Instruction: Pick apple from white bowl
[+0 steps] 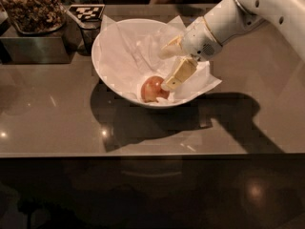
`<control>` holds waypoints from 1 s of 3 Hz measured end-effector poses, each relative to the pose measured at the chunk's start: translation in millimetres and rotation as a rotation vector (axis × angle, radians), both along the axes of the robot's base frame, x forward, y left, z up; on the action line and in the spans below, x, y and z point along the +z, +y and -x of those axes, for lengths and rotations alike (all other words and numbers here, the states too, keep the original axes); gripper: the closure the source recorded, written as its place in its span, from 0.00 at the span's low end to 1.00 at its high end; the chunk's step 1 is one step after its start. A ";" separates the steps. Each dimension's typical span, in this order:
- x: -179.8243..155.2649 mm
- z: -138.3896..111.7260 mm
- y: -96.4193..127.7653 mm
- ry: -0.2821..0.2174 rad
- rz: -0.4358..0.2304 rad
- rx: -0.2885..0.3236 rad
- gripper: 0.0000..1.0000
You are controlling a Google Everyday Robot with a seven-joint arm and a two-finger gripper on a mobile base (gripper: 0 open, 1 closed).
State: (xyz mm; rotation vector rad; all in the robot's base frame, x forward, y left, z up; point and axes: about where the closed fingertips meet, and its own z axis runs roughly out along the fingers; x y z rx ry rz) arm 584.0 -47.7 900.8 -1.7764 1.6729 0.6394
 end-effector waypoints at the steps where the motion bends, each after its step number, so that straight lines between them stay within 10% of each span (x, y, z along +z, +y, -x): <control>1: -7.3 0.6 2.0 0.037 -0.013 0.003 0.26; 3: -13.6 -1.7 3.2 0.042 -0.058 -0.008 0.23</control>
Offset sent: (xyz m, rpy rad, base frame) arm -0.0031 -0.0021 -0.0182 0.0532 0.0810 -0.0108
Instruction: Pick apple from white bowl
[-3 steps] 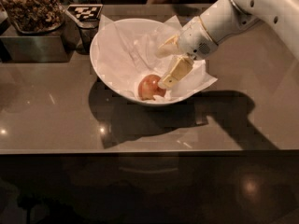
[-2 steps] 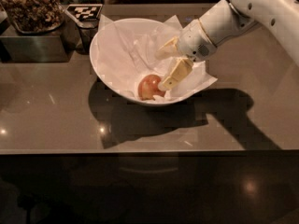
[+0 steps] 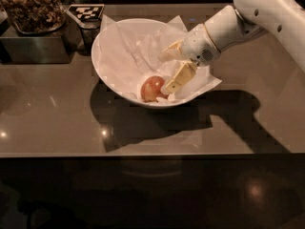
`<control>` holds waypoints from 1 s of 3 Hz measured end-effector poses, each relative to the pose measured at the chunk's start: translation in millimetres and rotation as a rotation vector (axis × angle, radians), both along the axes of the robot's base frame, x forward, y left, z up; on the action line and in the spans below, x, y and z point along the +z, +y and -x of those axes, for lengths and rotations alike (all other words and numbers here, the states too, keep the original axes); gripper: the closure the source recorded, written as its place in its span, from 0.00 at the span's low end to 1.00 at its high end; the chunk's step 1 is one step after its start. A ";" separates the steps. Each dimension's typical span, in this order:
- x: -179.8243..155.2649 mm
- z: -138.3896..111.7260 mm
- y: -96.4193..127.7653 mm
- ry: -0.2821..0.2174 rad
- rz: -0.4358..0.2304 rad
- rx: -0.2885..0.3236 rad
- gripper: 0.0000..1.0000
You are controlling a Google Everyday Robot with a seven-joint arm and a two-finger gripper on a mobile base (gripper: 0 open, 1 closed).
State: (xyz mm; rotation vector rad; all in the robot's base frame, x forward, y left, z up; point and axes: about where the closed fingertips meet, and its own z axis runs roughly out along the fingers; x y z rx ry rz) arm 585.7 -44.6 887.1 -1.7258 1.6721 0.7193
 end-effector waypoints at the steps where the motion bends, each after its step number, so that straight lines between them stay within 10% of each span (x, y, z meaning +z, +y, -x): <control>1: -0.1 -6.8 3.4 -0.013 -0.024 0.003 0.25; 3: -8.5 -16.0 4.1 0.011 -0.047 0.005 0.25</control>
Offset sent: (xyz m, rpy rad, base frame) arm 0.0193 0.0008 -0.0076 0.0452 0.0151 0.0034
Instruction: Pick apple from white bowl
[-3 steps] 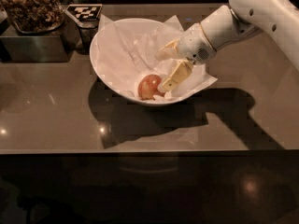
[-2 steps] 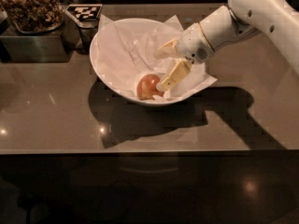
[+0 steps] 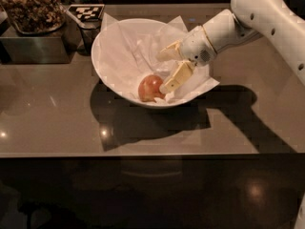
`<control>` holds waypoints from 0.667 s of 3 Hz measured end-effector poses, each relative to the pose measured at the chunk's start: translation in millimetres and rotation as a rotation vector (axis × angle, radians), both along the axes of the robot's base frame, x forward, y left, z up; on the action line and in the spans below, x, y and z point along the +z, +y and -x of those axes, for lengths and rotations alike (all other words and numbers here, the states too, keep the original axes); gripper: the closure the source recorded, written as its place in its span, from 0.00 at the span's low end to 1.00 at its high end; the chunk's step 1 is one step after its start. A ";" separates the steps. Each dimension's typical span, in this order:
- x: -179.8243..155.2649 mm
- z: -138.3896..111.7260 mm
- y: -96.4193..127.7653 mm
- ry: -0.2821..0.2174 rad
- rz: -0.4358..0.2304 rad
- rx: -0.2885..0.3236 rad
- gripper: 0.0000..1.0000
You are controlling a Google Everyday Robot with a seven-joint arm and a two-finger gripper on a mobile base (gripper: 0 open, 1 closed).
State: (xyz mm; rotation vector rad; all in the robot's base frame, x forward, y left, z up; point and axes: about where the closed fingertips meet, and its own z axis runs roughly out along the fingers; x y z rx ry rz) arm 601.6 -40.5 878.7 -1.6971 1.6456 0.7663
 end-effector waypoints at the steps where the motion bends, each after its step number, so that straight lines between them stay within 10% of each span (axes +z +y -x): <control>1: -1.1 -0.5 -0.4 0.004 -0.007 0.000 0.38; 2: -1.6 -0.5 -0.3 0.006 -0.011 0.001 0.61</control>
Offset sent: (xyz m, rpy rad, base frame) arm 0.0003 -0.0054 -0.0011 0.0257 0.0078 -0.0031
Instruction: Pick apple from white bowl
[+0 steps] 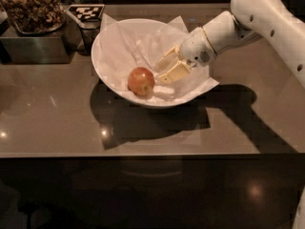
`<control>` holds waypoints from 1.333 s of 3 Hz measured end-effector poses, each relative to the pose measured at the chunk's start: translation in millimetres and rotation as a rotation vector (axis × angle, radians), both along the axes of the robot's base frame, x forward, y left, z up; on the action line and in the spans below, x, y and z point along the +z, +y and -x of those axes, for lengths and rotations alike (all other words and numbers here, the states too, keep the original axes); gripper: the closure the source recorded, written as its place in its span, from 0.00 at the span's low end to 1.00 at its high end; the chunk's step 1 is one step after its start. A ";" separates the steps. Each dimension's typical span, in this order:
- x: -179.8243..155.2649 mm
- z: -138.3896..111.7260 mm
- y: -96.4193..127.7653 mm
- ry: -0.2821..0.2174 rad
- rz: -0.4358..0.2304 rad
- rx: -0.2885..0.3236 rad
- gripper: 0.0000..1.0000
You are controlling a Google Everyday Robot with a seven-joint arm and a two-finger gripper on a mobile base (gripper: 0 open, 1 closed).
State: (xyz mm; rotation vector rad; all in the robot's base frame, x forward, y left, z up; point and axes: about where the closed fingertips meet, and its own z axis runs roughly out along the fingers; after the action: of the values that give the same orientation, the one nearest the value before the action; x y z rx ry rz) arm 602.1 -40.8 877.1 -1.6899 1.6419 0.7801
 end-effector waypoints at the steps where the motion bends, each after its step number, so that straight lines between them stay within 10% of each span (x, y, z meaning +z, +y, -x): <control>1: -0.3 0.2 0.0 0.001 -0.002 0.001 0.84; 2: -0.7 0.3 0.0 0.003 -0.002 0.002 0.91; 4: -1.2 0.4 1.7 0.006 0.002 0.006 0.48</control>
Offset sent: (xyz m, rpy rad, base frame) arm -0.0014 -0.0059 -0.0007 0.0055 0.0136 -0.0003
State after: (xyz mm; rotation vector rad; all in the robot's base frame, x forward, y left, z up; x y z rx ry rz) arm 601.8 -39.1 875.8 -1.6965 1.6428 0.7881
